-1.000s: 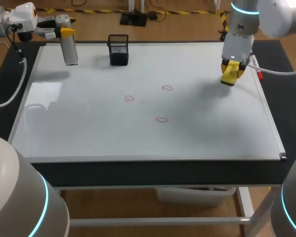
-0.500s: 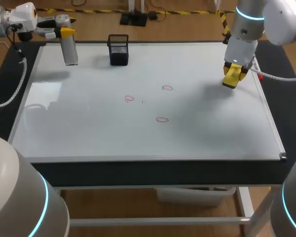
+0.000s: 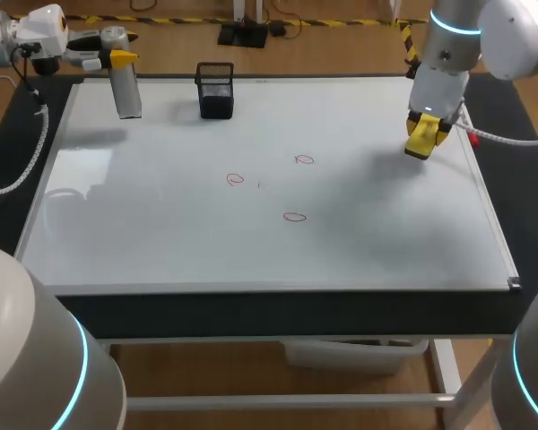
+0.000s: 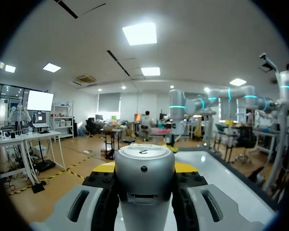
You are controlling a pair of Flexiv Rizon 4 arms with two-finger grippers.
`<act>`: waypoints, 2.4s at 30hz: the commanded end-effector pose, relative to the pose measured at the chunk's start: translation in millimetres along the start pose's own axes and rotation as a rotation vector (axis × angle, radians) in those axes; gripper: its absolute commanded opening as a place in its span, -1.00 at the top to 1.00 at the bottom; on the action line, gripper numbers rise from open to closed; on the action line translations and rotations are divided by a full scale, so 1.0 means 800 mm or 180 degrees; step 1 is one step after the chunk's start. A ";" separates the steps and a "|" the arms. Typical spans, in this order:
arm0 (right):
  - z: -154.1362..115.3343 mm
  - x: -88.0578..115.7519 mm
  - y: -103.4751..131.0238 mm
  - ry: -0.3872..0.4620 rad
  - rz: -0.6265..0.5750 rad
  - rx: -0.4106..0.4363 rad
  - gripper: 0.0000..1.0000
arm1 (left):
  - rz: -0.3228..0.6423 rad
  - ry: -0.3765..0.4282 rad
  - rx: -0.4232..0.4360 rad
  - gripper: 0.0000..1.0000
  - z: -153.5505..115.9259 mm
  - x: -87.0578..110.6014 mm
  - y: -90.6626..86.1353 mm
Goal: Pick up the inspection probe, press it on each red-marked spot on the whiteboard one by one, put down the probe, pick up the eraser, and wipe off all the red marks.
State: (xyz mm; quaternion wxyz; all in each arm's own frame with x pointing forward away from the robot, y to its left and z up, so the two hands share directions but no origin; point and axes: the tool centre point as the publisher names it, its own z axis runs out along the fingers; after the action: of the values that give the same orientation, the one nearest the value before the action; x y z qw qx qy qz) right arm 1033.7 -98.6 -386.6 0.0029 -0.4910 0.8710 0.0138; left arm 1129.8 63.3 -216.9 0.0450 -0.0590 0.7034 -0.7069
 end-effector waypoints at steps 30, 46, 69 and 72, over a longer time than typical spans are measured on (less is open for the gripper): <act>-0.001 -0.001 -0.002 0.0014 -0.0006 -0.0003 1.00 | -0.0129 0.0462 0.0051 1.00 0.113 0.085 -0.013; -0.001 -0.001 -0.002 0.0014 -0.0006 -0.0003 1.00 | -0.0194 0.0688 0.0094 1.00 0.157 0.151 -0.001; -0.001 -0.001 -0.002 0.0014 -0.0006 -0.0003 1.00 | -0.0020 0.1075 0.0183 1.00 0.220 0.207 0.024; -0.001 -0.001 -0.002 0.0014 -0.0006 -0.0003 1.00 | -0.0005 0.1102 0.0204 1.00 0.224 0.211 0.028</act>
State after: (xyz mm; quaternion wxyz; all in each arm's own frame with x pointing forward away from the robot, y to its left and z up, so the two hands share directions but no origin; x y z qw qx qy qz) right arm 1033.8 -98.5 -386.7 0.0027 -0.4910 0.8710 0.0138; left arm 986.9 -135.3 -231.8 -0.0744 0.0626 0.6805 -0.7262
